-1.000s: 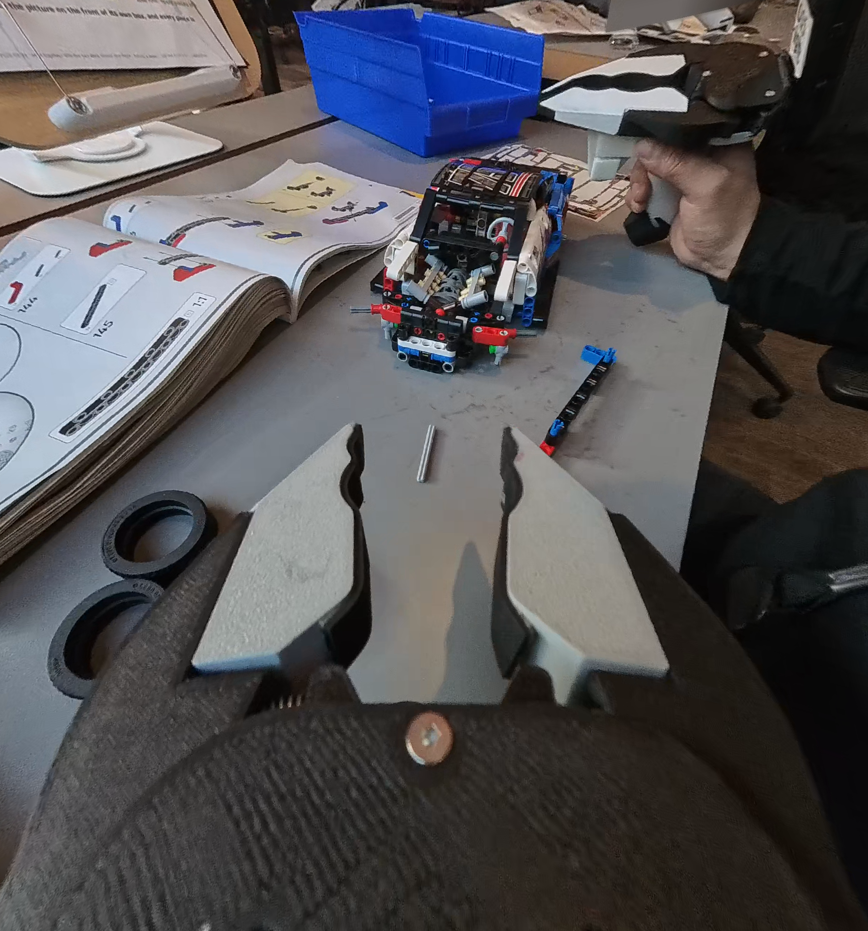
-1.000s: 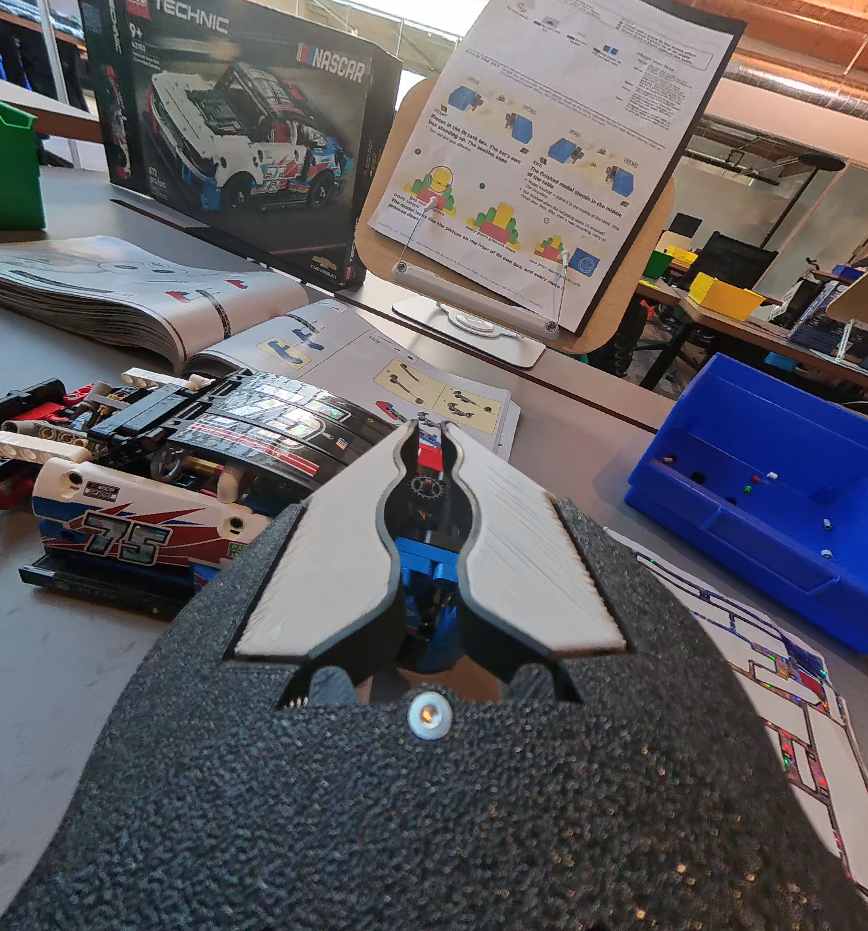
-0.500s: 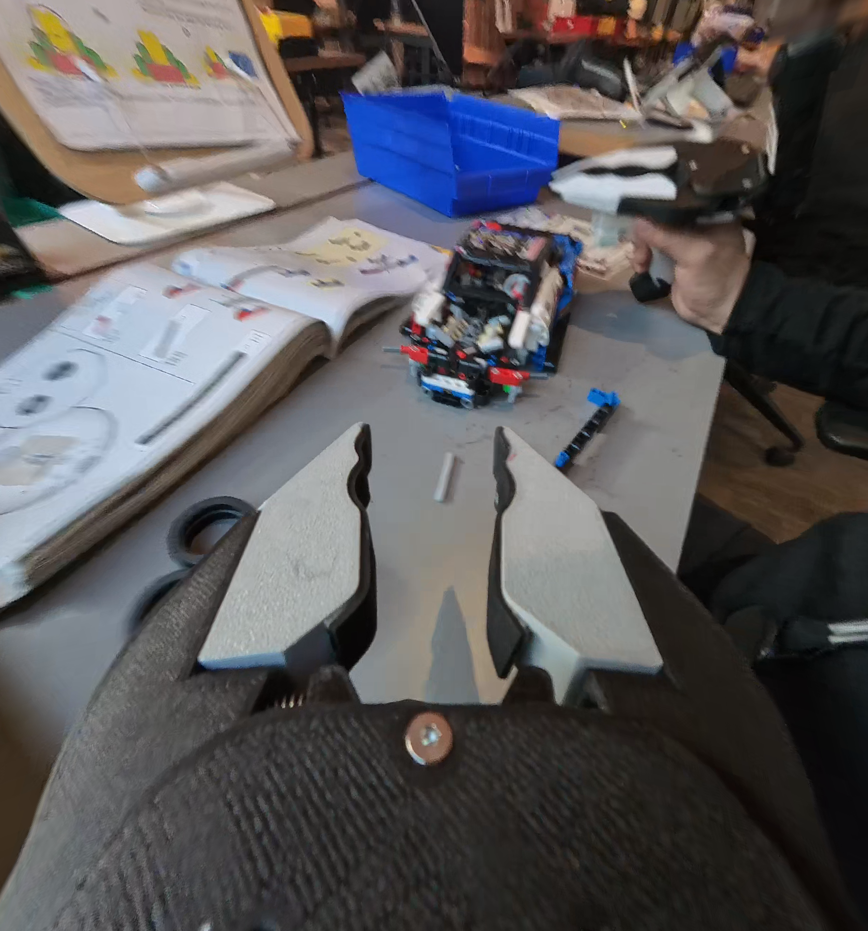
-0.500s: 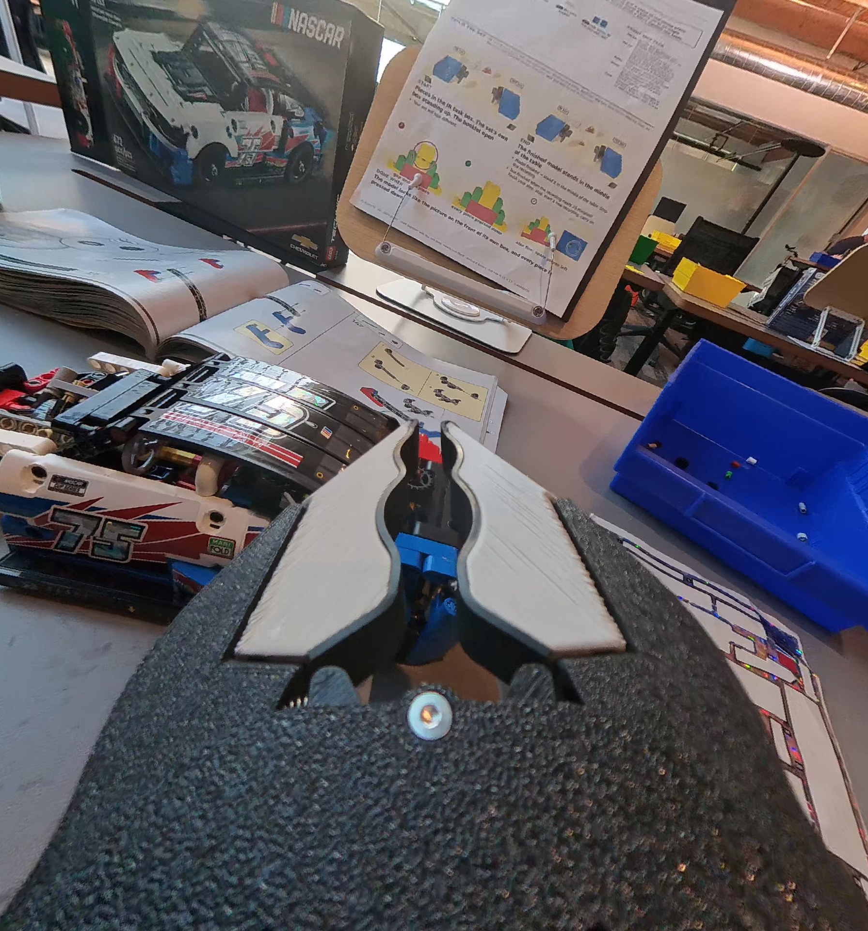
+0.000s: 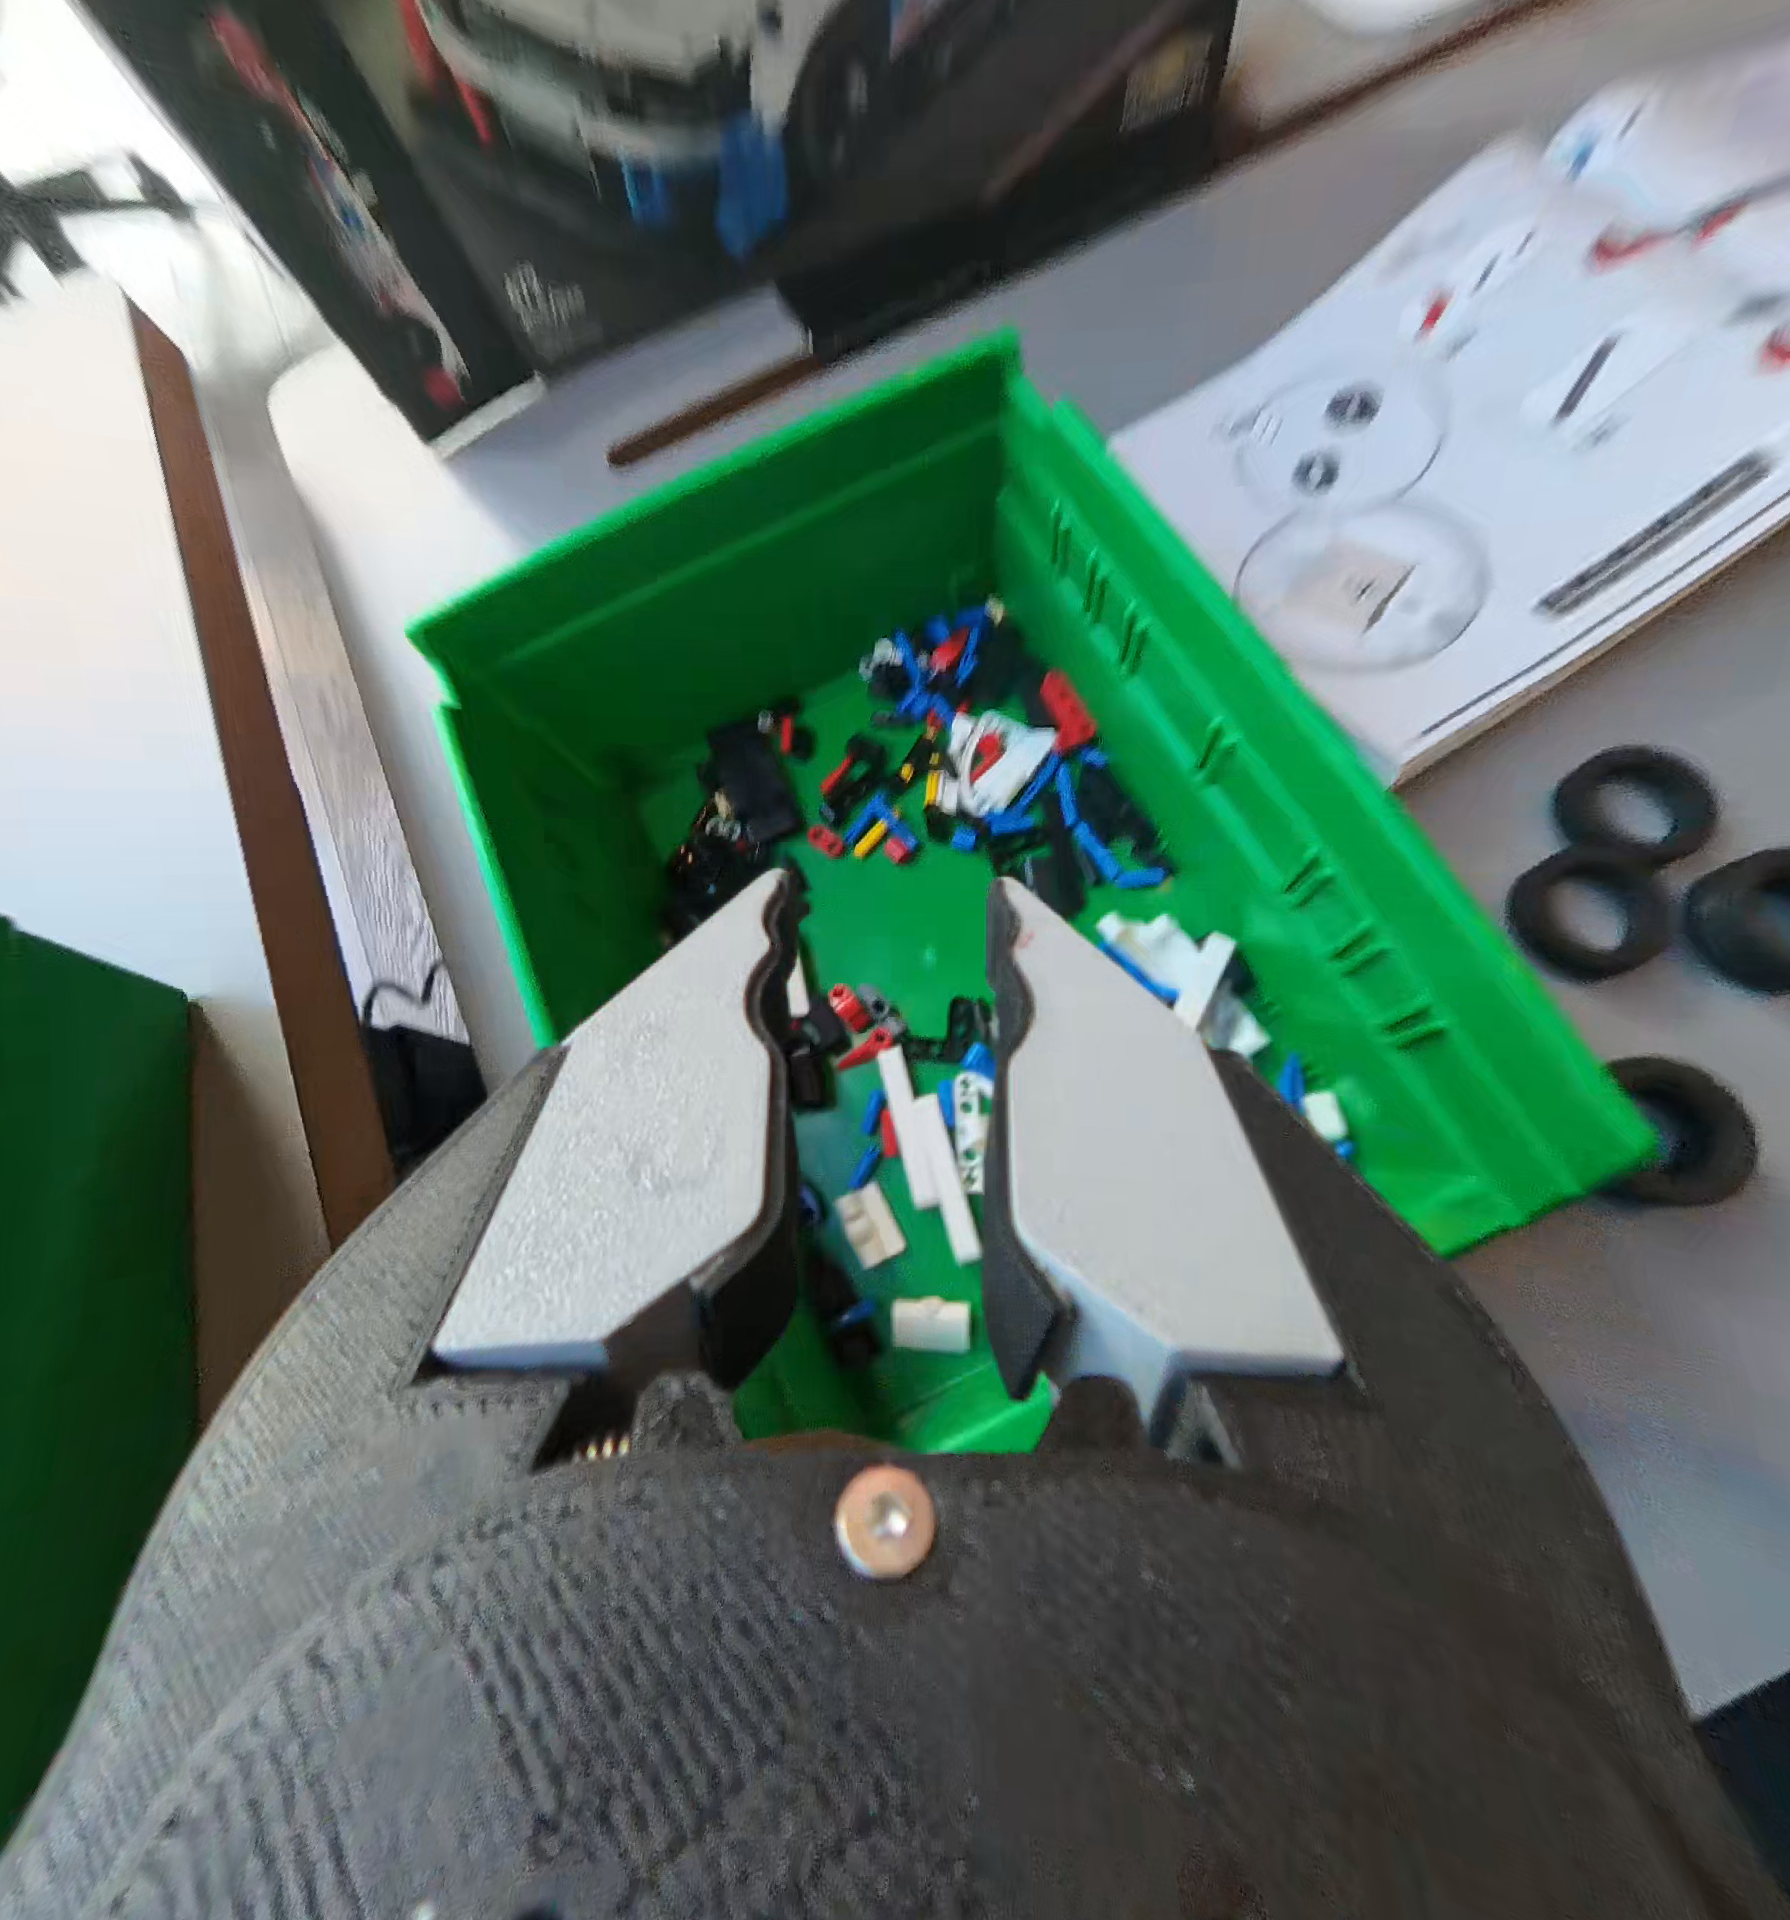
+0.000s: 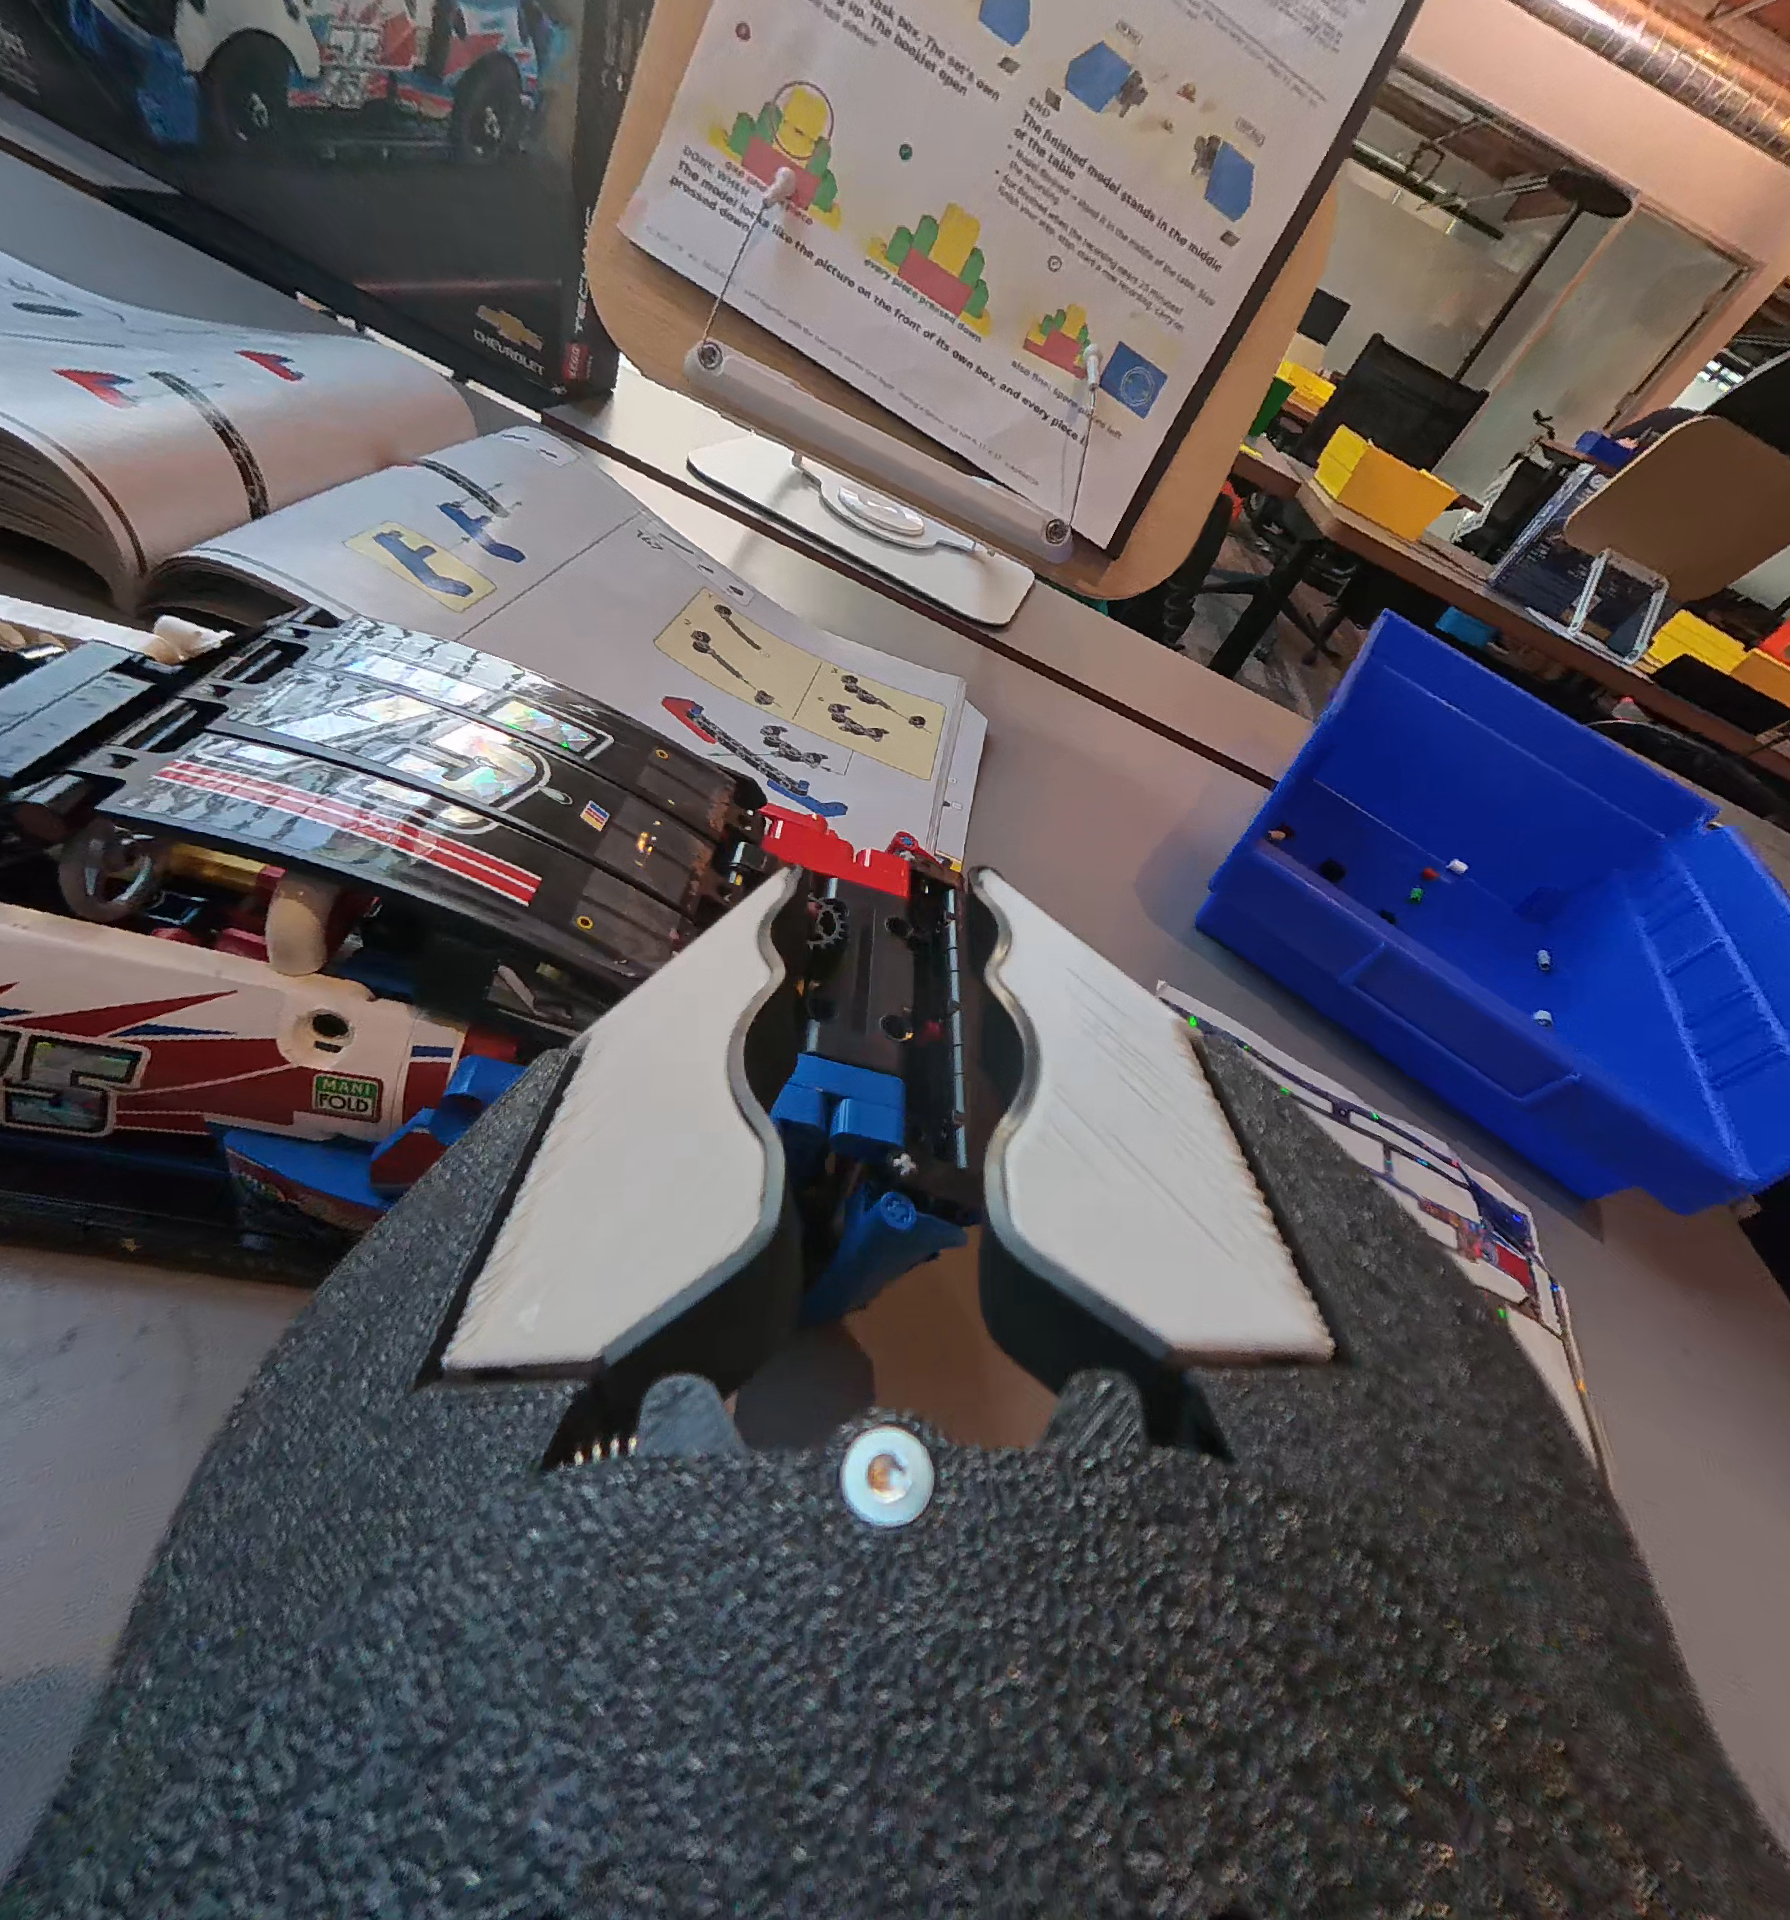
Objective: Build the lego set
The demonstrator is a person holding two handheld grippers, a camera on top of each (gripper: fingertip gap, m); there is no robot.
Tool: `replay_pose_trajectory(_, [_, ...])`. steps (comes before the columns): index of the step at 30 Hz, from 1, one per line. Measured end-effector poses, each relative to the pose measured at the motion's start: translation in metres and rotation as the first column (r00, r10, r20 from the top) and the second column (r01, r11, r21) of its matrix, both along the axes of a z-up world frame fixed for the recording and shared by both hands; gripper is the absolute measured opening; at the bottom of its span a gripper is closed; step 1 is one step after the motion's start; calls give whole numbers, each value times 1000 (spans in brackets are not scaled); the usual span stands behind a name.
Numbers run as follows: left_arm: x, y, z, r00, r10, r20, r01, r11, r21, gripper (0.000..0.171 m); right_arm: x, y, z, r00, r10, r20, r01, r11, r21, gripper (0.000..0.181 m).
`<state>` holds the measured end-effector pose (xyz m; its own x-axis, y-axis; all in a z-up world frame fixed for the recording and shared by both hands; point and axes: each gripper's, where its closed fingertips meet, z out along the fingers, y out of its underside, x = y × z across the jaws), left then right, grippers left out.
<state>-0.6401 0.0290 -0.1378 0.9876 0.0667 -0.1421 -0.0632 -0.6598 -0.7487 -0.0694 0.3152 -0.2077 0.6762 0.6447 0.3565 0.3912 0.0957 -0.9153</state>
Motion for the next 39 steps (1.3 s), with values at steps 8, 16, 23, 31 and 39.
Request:
replay_pose_trajectory(8, [-21, 45, -44, 995, -100, 18, 102, 968, -231, 0, 2, 1, -1, 1000, -9, -4, 9, 1000, -7, 21])
replay_pose_trajectory(16, [-37, 82, -85, 991, -131, 20, 127, 896, -426, 12, 0, 3, -6, 999, -22, 43, 22, 1000, 1, 19])
replay_pose_trajectory(23, [-41, 102, -124, 989, -114, 99, 150, 817, -558, 19, 1, 2, -3, 999, -21, 25, 21, 1000, 6, 19])
replay_pose_trajectory(31, [-42, 104, -146, 988, -95, 120, 150, 763, -629, 14, 4, 2, 1, 1000, -18, -16, 18, 1000, 3, 18])
replay_pose_trajectory(39, [-40, 106, -142, 983, -98, 153, 173, 762, -625, 12, 4, 1, 3, 999, -7, -32, 7, 1000, 6, 16])
